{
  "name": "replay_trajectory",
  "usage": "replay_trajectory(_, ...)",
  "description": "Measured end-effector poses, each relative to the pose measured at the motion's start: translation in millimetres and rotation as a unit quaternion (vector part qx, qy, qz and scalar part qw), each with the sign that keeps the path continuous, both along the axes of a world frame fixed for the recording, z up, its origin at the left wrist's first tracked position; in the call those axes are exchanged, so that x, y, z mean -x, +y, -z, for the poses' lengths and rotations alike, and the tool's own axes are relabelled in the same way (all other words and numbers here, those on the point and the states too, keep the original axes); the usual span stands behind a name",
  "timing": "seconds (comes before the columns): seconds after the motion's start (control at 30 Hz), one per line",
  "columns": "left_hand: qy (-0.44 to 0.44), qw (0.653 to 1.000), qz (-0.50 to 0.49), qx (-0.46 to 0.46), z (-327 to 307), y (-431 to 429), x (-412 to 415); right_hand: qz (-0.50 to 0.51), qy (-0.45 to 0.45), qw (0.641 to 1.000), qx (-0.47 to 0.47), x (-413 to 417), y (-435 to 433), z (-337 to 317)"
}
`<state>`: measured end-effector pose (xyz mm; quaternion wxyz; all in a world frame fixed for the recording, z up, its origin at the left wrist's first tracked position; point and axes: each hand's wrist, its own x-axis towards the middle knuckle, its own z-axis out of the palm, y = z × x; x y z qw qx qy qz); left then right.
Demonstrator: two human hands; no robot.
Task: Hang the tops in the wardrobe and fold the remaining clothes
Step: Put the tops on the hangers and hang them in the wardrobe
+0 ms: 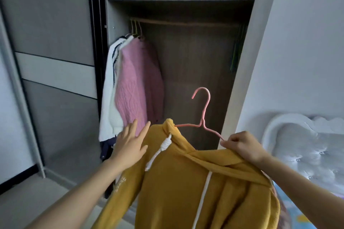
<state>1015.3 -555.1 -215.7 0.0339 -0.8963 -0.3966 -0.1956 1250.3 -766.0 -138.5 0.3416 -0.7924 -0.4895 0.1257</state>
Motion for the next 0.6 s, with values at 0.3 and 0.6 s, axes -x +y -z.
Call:
replay_trajectory(0.3,-0.029,0.999,-0.023,0.004,18,79,32,0.059,0.141,0.98,-0.127,18,110,-32)
replay_trajectory(0.6,-0.12,0.988,-0.083,-0.051,-53,215,21,0.004,0.233,0.949,-0.21,-7,282,-97)
